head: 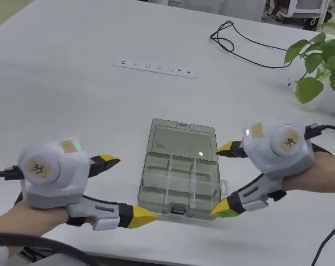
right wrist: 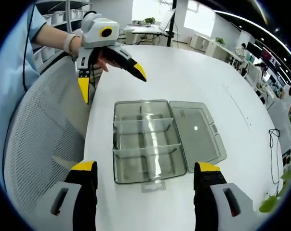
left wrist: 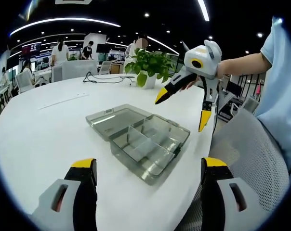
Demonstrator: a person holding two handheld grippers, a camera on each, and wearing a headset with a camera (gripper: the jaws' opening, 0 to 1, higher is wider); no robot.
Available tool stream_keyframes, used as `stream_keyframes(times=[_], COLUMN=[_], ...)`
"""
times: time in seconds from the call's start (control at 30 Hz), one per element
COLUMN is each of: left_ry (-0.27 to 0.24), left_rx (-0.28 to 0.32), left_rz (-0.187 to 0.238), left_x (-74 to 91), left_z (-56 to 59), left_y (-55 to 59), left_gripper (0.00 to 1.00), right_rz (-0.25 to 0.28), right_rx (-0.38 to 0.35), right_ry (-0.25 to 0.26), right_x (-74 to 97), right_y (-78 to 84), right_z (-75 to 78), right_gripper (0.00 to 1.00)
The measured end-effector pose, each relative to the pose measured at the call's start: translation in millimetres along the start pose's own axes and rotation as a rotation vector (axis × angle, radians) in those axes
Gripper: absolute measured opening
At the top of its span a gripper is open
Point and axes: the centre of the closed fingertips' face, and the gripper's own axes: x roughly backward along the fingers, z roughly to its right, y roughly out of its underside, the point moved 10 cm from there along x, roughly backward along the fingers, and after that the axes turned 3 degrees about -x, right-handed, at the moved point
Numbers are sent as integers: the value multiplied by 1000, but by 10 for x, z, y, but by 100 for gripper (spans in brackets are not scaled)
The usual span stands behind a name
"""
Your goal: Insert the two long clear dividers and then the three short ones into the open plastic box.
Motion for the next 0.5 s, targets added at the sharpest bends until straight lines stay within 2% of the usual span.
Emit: stream_keyframes(times=[0.07, 0.2, 0.27, 0.33, 0.4, 0.43, 0.47, 0.5], left_ry=[-14, -30, -37, -47, -67, -85, -99, -124], left_rx=[5, 5, -2, -12, -30, -50, -48, -38], left_rz=[9, 27, 23, 16, 7, 18, 26, 38], left_x=[28, 70, 80, 89, 102, 111, 116, 128], left_z=[6, 30, 38, 51, 58, 60, 57, 57], left_y=[-18, -54, -55, -57, -56, -59, -57, -57], left_gripper=[91, 93, 92, 94, 95, 97, 100, 100], right_rz=[42, 91, 116, 165, 225, 243, 236, 264], right_rx=[-20, -59, -119, -164, -206, -210, -218, -272], right_ry=[19, 62, 85, 115, 162, 186, 208, 250], right_x=[38, 101, 149, 200, 257, 285, 302, 302], right_y=[48, 144, 215, 273, 335, 387, 434, 475], right_z=[-26, -68, -103, -137, -184, -222, -249, -293], right_gripper=[86, 91, 94, 98, 100, 100, 100, 100])
